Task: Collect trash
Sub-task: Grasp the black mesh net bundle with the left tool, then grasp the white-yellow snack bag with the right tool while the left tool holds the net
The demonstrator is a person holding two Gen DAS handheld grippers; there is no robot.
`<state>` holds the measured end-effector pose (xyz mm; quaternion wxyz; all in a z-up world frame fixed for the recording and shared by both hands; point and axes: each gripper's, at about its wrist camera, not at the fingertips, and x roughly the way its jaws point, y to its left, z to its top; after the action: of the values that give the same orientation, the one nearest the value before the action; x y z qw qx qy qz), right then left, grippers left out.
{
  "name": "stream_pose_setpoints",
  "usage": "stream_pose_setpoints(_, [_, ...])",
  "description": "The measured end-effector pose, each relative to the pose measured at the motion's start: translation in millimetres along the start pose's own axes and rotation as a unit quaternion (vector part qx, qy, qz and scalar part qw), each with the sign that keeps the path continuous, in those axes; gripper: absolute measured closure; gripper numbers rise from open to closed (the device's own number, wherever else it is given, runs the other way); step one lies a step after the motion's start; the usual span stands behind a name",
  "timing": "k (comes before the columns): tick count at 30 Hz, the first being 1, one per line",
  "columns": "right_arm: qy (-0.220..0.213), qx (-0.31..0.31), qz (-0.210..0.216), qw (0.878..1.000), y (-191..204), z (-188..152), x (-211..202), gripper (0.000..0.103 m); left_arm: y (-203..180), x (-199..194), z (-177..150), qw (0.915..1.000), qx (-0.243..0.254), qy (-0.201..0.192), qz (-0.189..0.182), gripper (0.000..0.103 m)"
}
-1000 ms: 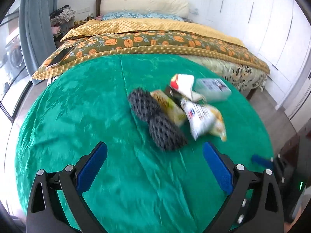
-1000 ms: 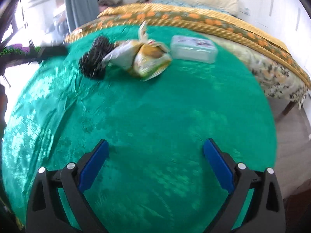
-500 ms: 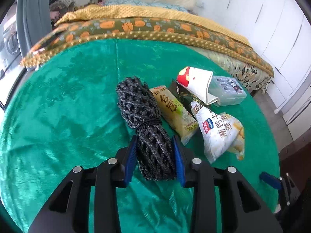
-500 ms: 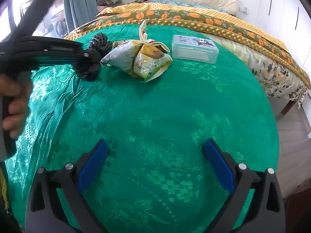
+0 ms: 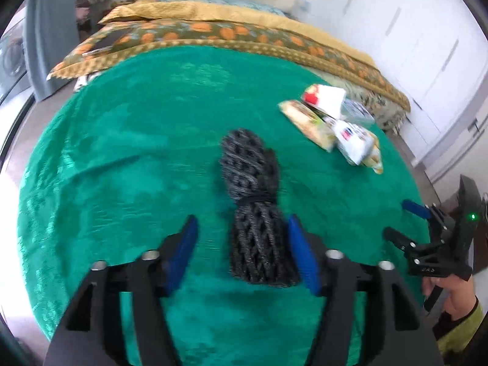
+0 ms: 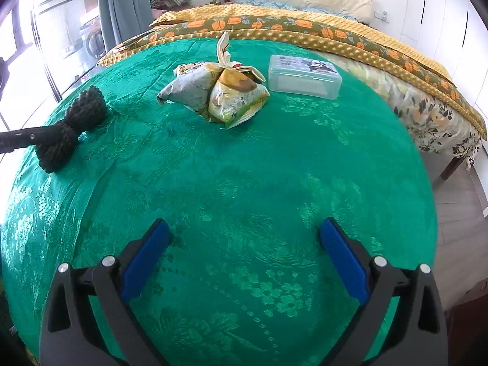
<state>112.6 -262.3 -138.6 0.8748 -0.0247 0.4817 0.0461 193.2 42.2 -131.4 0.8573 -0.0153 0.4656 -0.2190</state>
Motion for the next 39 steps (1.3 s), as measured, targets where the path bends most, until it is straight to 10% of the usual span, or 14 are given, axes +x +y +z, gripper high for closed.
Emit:
stream_pose_setpoints(7, [0.002,0.005,-0.001,1.000,-1.0,-0.8,-0.2,0.005,10.1,-4.8,-2.7,0.9995,-0.013,-0.028,0.005,0.005])
stream_pose_setpoints(22, [-0.007,0.108,0.077,0.991,8.4,61.5,9.8,0.005,-30.8,34.8,-19.1,0.9924,0.083,0.008,0.090,0.005])
stream_pose_setpoints(28, [-0.013,0.114,-0.004,0.993,26.3,104.5,38.0,0.005,-28.1,34.2,-18.9,0.9933,0.078,0.007,0.085,0.005])
stream_pose_setpoints(32, [0.003,0.112,0.004,0.994,11.4,102.3,43.5,0.044,-28.2,34.4,-18.7,0.9934,0.077,0.006,0.084,0.005])
stream_pose_setpoints(39, [-0.016,-0.007,0.028,0.999,9.6,61.7,-10.3,0.046,-28.1,34.6,-18.7,0.9933,0.078,0.006,0.085,0.005])
